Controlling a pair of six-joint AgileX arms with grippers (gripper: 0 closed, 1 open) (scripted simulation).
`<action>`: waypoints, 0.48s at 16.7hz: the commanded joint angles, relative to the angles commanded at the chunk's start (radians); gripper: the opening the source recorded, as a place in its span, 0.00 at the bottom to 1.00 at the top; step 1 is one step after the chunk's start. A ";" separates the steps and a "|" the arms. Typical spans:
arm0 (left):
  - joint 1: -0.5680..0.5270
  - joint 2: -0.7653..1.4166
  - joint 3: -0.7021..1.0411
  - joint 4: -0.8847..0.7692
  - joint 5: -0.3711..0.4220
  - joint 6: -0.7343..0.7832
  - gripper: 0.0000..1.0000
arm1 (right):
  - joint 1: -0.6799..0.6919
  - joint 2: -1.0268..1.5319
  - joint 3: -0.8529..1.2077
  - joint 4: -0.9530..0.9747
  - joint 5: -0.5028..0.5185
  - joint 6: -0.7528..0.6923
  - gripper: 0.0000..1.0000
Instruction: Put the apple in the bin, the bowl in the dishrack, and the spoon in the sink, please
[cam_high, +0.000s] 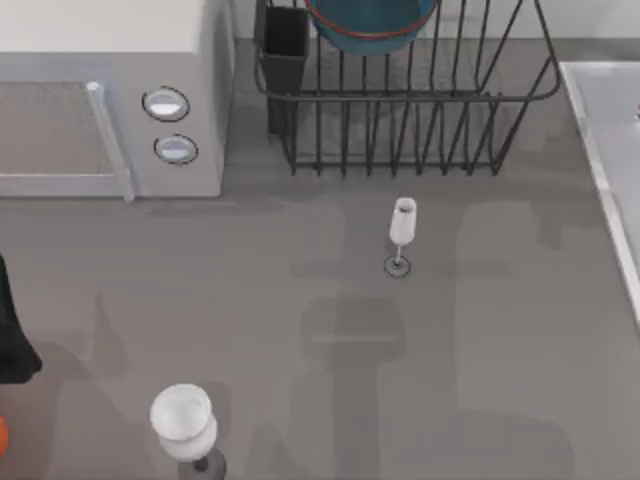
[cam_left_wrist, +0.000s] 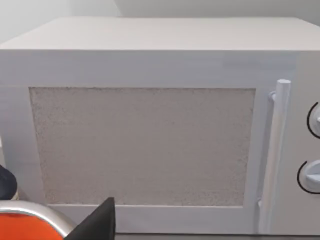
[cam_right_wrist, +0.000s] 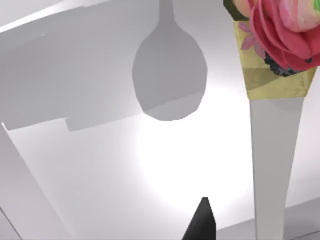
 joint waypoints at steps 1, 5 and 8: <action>0.000 0.000 0.000 0.000 0.000 0.000 1.00 | 0.000 0.000 0.000 0.000 0.000 0.000 0.00; 0.000 0.000 0.000 0.000 0.000 0.000 1.00 | 0.001 -0.004 -0.018 0.015 -0.002 0.001 0.00; 0.000 0.000 0.000 0.000 0.000 0.000 1.00 | 0.002 -0.023 -0.106 0.083 -0.005 0.001 0.00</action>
